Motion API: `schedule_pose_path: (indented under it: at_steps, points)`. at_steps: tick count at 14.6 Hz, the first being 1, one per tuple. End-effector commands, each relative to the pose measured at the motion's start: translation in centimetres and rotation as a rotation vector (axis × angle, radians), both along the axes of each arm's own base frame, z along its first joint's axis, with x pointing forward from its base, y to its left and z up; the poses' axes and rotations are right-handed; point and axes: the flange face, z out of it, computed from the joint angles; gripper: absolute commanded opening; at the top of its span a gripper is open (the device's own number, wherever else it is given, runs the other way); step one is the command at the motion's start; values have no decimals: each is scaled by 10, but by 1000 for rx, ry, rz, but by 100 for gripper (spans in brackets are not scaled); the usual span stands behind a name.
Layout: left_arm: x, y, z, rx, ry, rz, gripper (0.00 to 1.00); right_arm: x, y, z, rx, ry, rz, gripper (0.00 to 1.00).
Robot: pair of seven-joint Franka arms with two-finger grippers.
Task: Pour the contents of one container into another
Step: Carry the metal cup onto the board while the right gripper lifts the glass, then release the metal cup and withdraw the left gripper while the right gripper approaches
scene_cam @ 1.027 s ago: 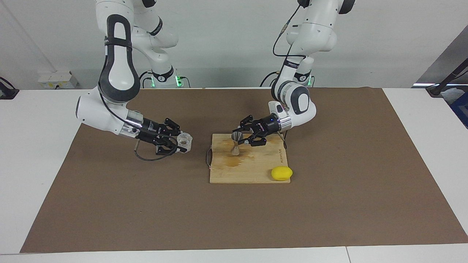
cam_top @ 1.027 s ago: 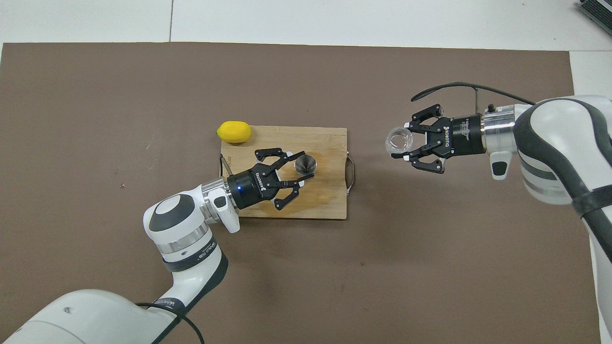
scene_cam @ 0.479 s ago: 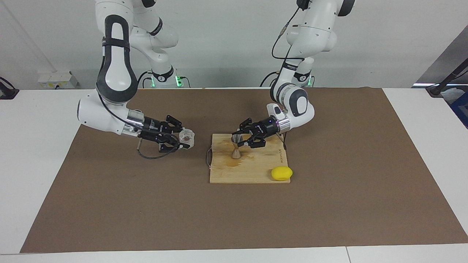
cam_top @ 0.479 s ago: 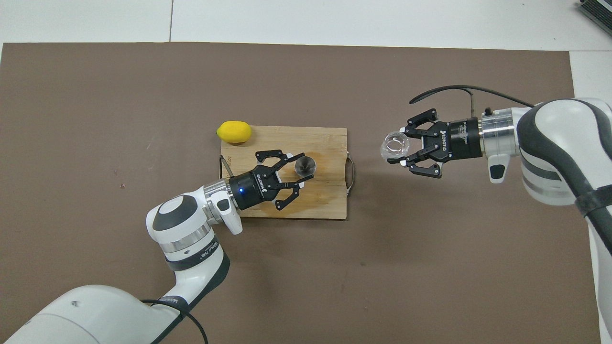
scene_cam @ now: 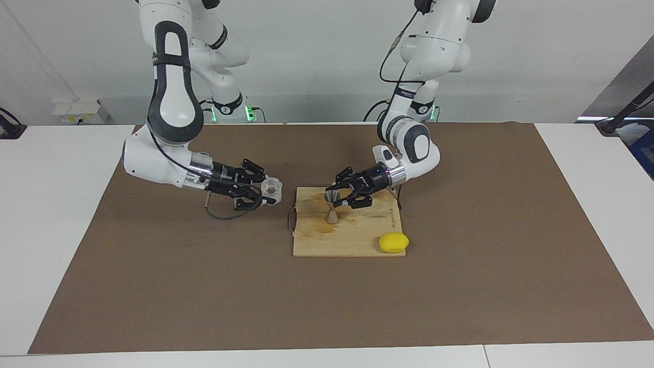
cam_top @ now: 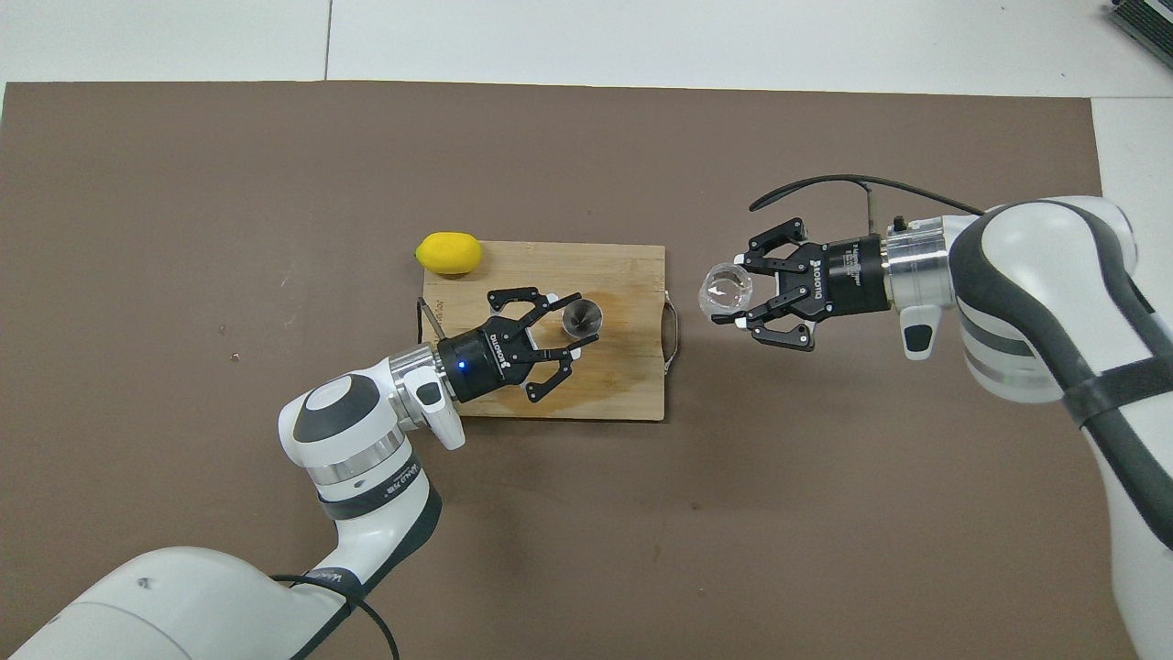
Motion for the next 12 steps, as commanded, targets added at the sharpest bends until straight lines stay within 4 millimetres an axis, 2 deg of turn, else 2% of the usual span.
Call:
schedule_pose_path:
  at_steps: [1,5,6,7,8,10,12]
  points:
    - [1,-3,-1,36,-61,20,25,-6,19,4,-10,-16,-31,0]
    - [1,-3,-2,35,-59,21,39,-9,46,9,-16,-10,-14,0]
    - [1,-3,-2,38,-57,21,54,-8,50,9,-25,-12,-26,0]
    - [1,-3,-3,39,-56,21,62,-10,56,7,-31,-13,-24,0]
    - [1,-3,-3,39,-55,21,67,-12,63,7,-31,-14,-13,0]
    - [0,-2,-4,40,-52,21,100,-13,68,7,-33,-17,-4,0]
    - [-1,-1,-6,42,-46,23,100,-15,75,8,-34,-20,10,0]
